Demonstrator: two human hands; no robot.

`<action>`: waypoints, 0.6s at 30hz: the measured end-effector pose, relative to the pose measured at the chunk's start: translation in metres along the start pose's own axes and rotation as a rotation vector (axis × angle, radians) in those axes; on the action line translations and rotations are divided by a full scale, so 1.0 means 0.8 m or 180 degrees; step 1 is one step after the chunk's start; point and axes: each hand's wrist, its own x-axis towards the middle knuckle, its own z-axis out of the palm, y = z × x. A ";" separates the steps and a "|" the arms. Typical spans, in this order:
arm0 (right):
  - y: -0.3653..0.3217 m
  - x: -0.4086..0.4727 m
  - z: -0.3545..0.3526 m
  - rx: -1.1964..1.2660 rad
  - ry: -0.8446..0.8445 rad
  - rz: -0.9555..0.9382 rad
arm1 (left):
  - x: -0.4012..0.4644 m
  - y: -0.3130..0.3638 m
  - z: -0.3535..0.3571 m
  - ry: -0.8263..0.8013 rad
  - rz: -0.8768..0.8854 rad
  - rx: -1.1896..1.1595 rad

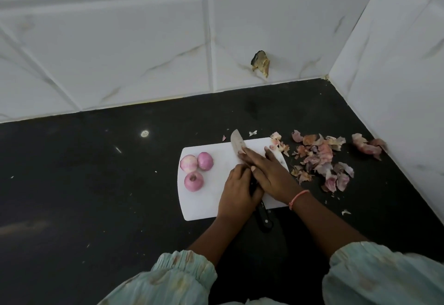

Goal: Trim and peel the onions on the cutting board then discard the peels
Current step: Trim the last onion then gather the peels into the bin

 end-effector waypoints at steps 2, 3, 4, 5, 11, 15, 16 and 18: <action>0.009 0.014 -0.006 -0.0412 0.0013 -0.0064 | 0.000 0.000 0.000 0.0006 -0.0018 0.0050; 0.015 0.022 -0.009 -0.0646 0.0111 0.0026 | 0.000 0.001 0.000 0.0003 -0.0023 0.0076; 0.022 0.031 -0.012 -0.0816 0.0306 0.0209 | 0.000 0.002 -0.001 0.0011 -0.0037 0.0080; 0.027 0.039 -0.017 -0.0949 0.0604 0.0444 | -0.001 0.002 -0.001 0.0028 -0.0030 0.0074; 0.039 0.030 -0.048 -0.0519 0.2202 0.1454 | -0.002 0.001 0.004 -0.0037 0.0007 0.0280; 0.033 0.036 -0.060 -0.0248 0.1559 0.1740 | -0.003 -0.001 0.004 -0.0012 -0.0096 0.0218; 0.022 0.041 -0.059 -0.0181 0.1460 0.1571 | -0.003 -0.001 0.003 0.0035 -0.0185 0.0137; -0.005 0.052 -0.047 -0.0029 0.1605 0.1045 | -0.002 -0.001 0.002 0.0107 -0.0384 -0.0103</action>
